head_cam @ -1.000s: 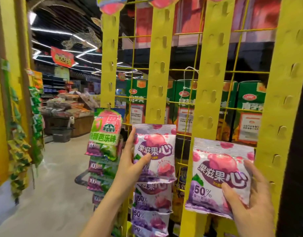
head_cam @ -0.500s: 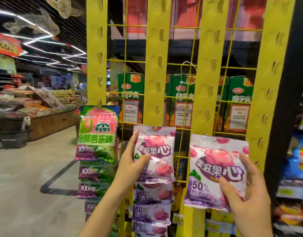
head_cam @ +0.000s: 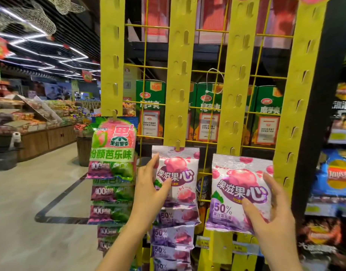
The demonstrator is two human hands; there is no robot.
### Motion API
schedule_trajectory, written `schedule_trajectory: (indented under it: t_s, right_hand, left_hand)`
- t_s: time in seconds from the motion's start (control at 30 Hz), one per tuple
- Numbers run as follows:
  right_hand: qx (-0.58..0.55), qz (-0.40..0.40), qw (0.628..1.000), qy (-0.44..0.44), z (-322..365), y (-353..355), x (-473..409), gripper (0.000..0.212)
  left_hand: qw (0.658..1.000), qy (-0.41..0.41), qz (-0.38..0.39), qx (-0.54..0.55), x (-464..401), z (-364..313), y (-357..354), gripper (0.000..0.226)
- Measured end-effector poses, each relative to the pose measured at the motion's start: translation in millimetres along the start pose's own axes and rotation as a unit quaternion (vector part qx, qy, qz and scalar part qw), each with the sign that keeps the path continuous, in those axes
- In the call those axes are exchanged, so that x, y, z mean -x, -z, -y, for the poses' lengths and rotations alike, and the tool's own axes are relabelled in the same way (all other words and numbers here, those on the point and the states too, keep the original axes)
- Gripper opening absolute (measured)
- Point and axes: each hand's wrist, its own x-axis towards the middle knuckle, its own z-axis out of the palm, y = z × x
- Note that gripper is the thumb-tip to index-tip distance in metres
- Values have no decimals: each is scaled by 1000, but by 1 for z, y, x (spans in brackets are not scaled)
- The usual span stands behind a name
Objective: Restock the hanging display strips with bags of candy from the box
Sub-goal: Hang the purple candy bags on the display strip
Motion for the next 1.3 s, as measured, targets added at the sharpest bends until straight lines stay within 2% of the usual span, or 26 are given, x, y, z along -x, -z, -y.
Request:
schedule_trajectory:
  t_s: [0.17, 0.37, 0.53, 0.7, 0.9, 1.3]
  right_hand:
    - [-15, 15, 1000, 13, 3, -6, -2, 56]
    - [-21, 63, 996, 53, 13, -25, -15, 61]
    - [-37, 100, 991, 76, 24, -52, -32, 61]
    - [-56, 124, 987, 87, 32, -85, -52, 56]
    - [-7, 122, 988, 92, 31, -112, -71, 59]
    - [70, 108, 990, 50, 19, -116, -61, 62]
  left_hand:
    - [993, -73, -81, -36, -14, -18, 5, 41]
    - [982, -137, -104, -78, -63, -59, 19, 41]
    - [983, -146, -84, -79, -104, -95, 38, 40]
    - [977, -159, -50, -132, -127, -111, 47, 33]
    - [974, -155, -41, -161, -135, -113, 46, 30]
    - [968, -185, -45, -164, -132, -106, 44, 34]
